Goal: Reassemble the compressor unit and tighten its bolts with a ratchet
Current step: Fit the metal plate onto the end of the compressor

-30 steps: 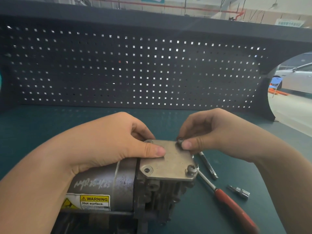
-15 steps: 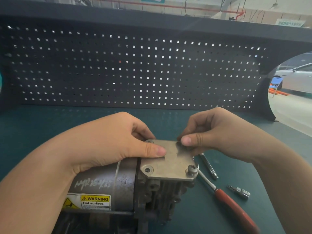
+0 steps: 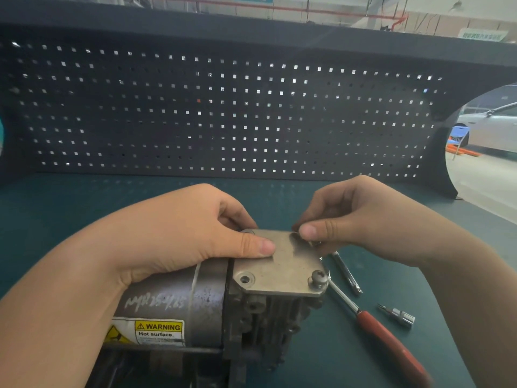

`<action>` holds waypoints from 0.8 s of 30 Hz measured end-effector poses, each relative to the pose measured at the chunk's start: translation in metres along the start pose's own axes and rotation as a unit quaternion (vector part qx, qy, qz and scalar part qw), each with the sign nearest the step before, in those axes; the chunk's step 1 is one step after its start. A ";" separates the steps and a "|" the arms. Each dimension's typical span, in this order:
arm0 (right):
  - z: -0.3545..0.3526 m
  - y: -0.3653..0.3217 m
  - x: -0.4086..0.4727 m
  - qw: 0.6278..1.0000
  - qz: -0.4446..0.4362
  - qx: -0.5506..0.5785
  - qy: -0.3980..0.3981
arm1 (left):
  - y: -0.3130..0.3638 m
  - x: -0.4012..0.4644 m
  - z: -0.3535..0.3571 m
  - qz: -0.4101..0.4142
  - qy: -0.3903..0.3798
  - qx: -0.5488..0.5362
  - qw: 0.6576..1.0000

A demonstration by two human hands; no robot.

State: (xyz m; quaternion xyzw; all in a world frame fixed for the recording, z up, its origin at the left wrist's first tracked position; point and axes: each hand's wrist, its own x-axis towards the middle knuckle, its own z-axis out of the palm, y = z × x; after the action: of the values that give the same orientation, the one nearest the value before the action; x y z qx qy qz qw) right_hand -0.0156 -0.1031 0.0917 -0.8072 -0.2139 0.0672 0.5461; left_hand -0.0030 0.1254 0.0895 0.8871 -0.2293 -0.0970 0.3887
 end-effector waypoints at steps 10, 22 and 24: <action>-0.002 0.003 0.000 1.000 -0.002 0.011 -0.017 | 0.002 -0.001 0.000 -0.003 0.000 0.007 1.000; -0.002 0.004 0.002 1.000 -0.008 -0.006 -0.019 | 0.003 0.000 0.000 -0.006 -0.003 0.001 1.000; -0.003 0.004 0.002 1.000 -0.013 0.003 -0.025 | 0.003 0.000 0.000 -0.007 -0.004 0.002 1.000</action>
State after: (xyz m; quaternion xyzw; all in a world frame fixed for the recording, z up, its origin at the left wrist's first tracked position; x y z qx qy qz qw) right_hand -0.0120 -0.1063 0.0892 -0.8009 -0.2376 0.0805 0.5436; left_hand -0.0041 0.1240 0.0919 0.8891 -0.2253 -0.1029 0.3850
